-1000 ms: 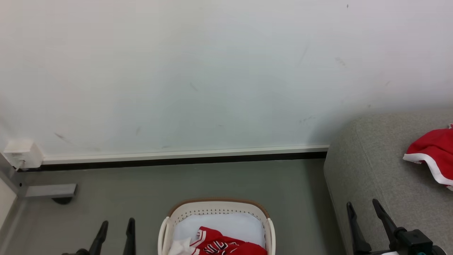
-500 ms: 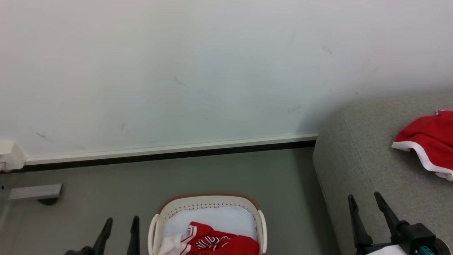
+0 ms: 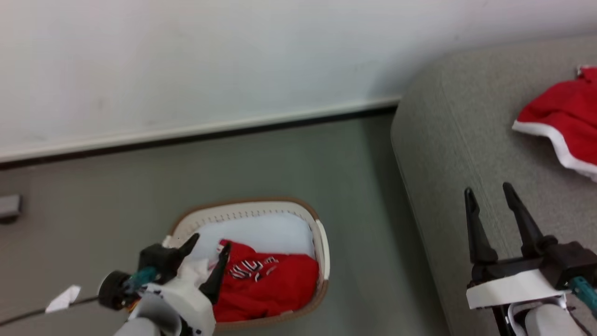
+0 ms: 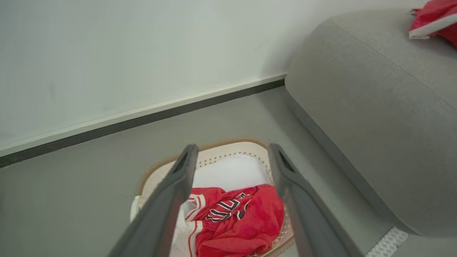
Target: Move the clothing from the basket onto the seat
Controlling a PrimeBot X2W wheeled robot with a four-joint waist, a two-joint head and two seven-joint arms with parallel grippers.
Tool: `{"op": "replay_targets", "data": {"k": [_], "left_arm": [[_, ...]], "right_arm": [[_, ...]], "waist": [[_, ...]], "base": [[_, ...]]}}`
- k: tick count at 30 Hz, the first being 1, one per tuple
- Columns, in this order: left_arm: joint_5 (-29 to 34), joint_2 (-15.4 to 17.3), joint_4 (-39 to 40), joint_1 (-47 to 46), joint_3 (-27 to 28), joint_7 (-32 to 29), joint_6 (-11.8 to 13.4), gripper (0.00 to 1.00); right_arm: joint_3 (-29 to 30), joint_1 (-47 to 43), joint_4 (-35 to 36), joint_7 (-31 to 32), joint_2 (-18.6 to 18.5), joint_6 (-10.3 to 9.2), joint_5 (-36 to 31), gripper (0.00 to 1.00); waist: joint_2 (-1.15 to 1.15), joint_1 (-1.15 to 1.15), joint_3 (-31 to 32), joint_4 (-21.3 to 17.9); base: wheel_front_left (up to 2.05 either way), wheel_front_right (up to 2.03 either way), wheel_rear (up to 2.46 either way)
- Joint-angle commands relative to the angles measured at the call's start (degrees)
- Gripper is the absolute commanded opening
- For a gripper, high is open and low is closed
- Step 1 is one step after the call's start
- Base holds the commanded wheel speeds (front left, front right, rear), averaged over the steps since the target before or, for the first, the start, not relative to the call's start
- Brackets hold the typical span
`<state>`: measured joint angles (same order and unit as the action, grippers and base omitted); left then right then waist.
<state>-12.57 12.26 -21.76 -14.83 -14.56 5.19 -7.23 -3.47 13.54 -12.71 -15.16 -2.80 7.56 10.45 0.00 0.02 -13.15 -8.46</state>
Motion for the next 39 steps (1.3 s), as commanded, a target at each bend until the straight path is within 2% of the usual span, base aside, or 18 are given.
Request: {"op": "replay_targets", "data": {"k": [1,12,22,30,39], "left_arm": [[-0.2,1.2,-1.5,-2.3,-1.3,-1.3,-0.2,1.0],[-13.0,4.7,-14.7,-16.5,-17.7,-9.7,-0.3,1.0],[-24.3,10.8,-15.7,-22.3,-33.0,-11.8,-0.3,1.0],[-26.5,15.6,-16.8,-26.9,-41.8,-9.6,-0.2,1.0],[-27.1,18.2,-17.8,-30.9,-51.2,-7.8,-0.2,1.0]], "right_arm": [[-0.1,1.4,0.9,0.0,-0.2,-0.14,0.6,1.0],[1.2,5.9,7.4,0.0,-0.1,-0.14,1.8,1.0],[2.3,6.6,8.9,0.0,-0.1,-0.14,1.5,1.0],[2.0,7.5,9.4,0.0,-0.1,-0.14,2.1,1.0],[2.4,7.2,9.3,0.0,-0.1,-0.14,2.7,1.0]], "waist": [[0.0,-0.02,-7.1,-3.4],[0.0,-0.02,-21.0,-7.1],[0.0,-0.02,-25.6,-6.3],[0.0,-0.02,-27.9,-6.5],[0.0,-0.02,-29.0,-6.8]], "base": [[0.0,0.0,0.0],[0.0,0.0,0.0],[0.0,0.0,0.0],[0.0,0.0,0.0],[0.0,0.0,0.0]]}}
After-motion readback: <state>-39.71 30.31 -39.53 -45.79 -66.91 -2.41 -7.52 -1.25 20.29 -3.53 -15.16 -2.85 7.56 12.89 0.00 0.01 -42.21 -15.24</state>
